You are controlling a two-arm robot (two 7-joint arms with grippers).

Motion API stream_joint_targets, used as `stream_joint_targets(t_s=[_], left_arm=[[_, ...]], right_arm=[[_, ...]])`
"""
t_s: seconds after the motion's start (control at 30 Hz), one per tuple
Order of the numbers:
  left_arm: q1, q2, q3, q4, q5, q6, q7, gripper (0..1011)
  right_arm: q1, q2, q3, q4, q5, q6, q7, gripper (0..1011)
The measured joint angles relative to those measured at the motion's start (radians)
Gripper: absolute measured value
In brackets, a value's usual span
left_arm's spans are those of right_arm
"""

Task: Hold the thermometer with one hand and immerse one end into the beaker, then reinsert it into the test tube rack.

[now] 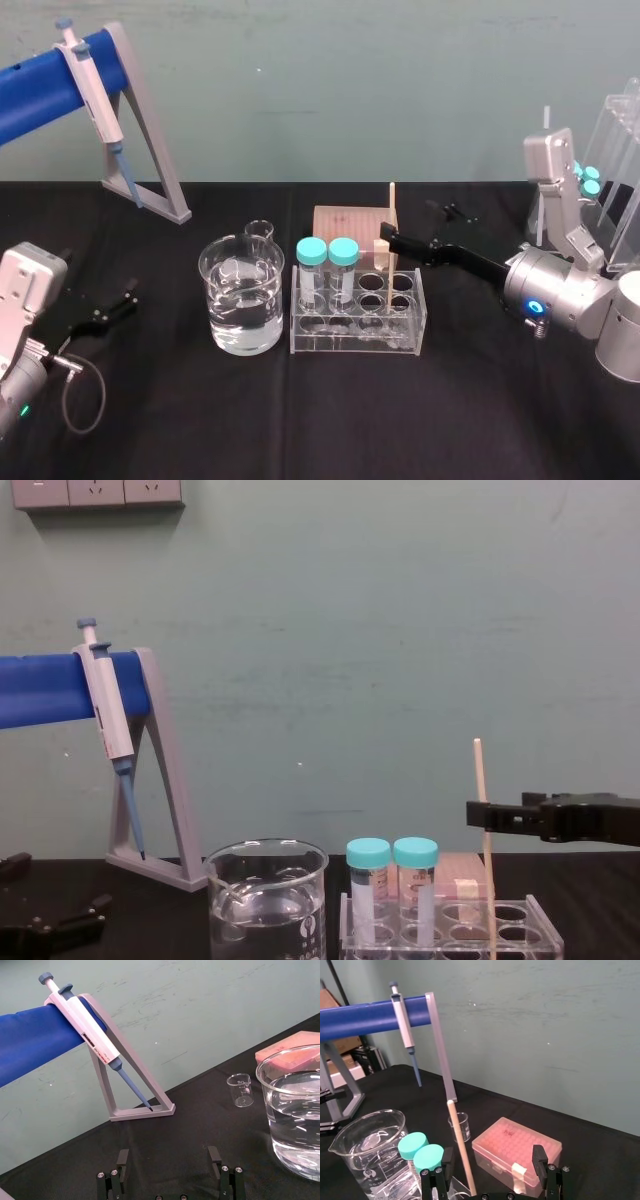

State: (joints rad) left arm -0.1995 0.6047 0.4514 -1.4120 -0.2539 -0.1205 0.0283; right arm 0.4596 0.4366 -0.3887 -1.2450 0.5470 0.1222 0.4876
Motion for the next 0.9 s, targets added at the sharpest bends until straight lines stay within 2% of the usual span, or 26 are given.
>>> stream_joint_targets(t_s=[0.13, 0.4, 0.5, 0.7, 0.77, 0.9], left_arm=[[0.0, 0.0, 0.0, 0.0, 0.0, 0.0, 0.0, 1004], [0.0, 0.0, 0.0, 0.0, 0.0, 0.0, 0.0, 1004], [0.0, 0.0, 0.0, 0.0, 0.0, 0.0, 0.0, 1004], [0.0, 0.0, 0.0, 0.0, 0.0, 0.0, 0.0, 1004], [0.0, 0.0, 0.0, 0.0, 0.0, 0.0, 0.0, 1004], [0.0, 0.0, 0.0, 0.0, 0.0, 0.0, 0.0, 1004]], right_arm=[[-0.022, 0.01, 0.021, -0.032, 0.006, 0.0, -0.02, 1002], [-0.117, 0.048, 0.102, -0.191, 0.034, 0.0, -0.106, 1002], [-0.148, 0.059, 0.126, -0.227, 0.034, 0.001, -0.133, 1002], [-0.181, 0.065, 0.145, -0.234, 0.014, 0.006, -0.173, 1002], [-0.192, 0.053, 0.145, -0.206, -0.017, -0.003, -0.201, 1002], [-0.203, 0.028, 0.145, -0.171, -0.042, -0.028, -0.231, 1002]])
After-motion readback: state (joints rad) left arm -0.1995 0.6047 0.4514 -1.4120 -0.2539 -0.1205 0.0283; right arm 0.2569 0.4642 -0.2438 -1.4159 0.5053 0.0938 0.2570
